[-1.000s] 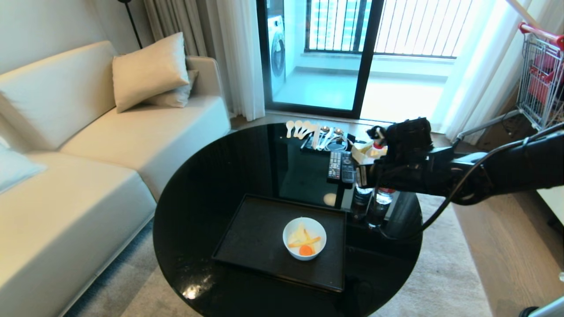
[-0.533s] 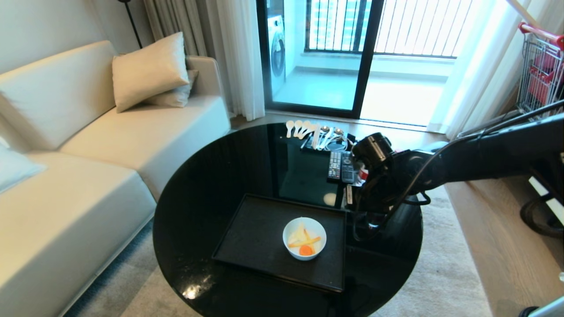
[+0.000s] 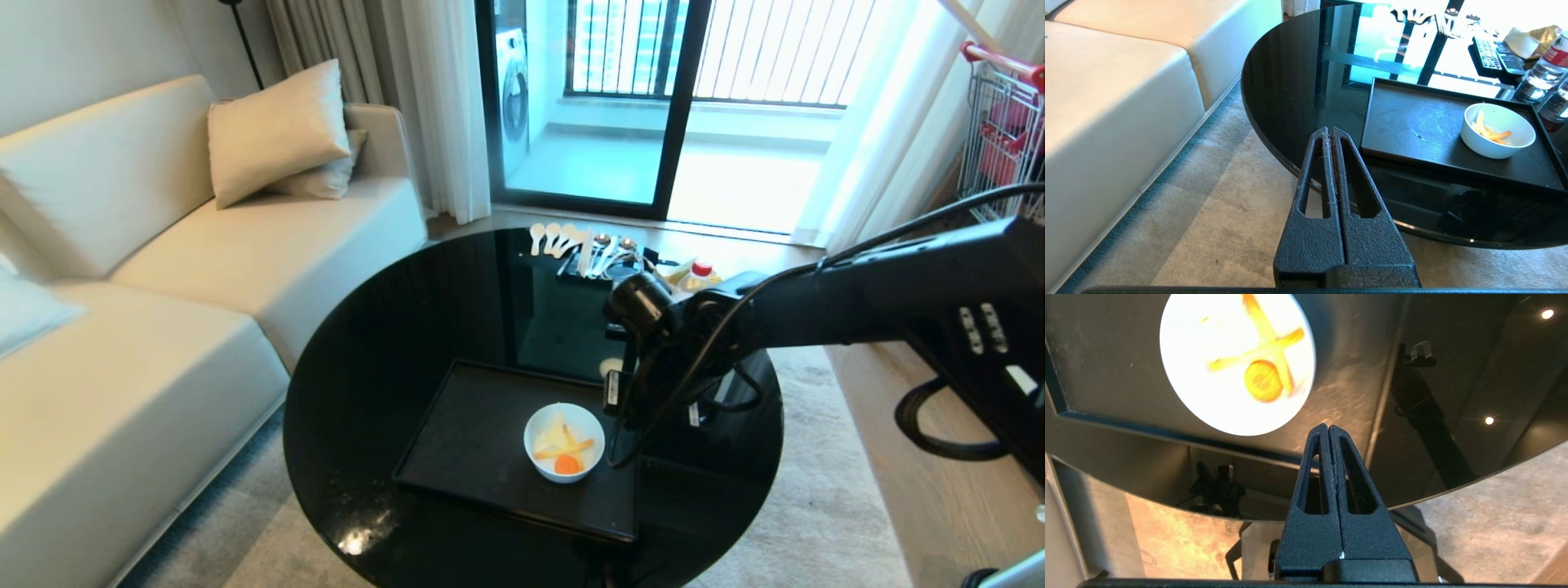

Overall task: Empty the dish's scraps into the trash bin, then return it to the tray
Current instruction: Pick up the bowl with leftover food

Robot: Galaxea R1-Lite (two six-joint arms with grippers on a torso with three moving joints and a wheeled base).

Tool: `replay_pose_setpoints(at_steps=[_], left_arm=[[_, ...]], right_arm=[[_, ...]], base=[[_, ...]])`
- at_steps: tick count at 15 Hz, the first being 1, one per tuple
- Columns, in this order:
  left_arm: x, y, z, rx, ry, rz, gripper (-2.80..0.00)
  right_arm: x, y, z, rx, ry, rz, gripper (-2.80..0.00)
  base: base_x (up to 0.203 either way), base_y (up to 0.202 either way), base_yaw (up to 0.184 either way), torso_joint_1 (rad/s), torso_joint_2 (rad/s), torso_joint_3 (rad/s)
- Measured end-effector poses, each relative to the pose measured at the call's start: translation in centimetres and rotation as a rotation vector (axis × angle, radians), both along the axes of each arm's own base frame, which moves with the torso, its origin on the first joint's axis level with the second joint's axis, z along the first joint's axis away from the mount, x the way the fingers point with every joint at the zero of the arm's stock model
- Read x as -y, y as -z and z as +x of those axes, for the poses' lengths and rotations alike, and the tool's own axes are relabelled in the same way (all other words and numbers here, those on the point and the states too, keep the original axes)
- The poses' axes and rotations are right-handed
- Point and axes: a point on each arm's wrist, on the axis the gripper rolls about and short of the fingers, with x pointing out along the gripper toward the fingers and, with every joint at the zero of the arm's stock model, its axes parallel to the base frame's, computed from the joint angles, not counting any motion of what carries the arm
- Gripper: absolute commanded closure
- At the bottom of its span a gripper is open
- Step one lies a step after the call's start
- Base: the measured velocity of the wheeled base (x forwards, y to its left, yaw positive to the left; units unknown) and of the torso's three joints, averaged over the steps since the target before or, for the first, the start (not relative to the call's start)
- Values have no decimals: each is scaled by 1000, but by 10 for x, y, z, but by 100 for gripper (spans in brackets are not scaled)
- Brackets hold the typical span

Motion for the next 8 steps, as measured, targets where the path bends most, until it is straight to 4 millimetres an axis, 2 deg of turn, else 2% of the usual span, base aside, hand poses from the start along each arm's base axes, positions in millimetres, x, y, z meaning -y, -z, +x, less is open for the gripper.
replay_pose_setpoints(at_steps=[1, 8], left_arm=[[0, 0, 0, 0, 0, 0, 0], [0, 0, 0, 0, 0, 0, 0]], right_arm=[[-4, 1, -1, -4, 2, 4, -280], [-16, 18, 0, -1, -7, -31, -280]], base=[[0, 0, 0, 0, 0, 0], [0, 0, 0, 0, 0, 0]])
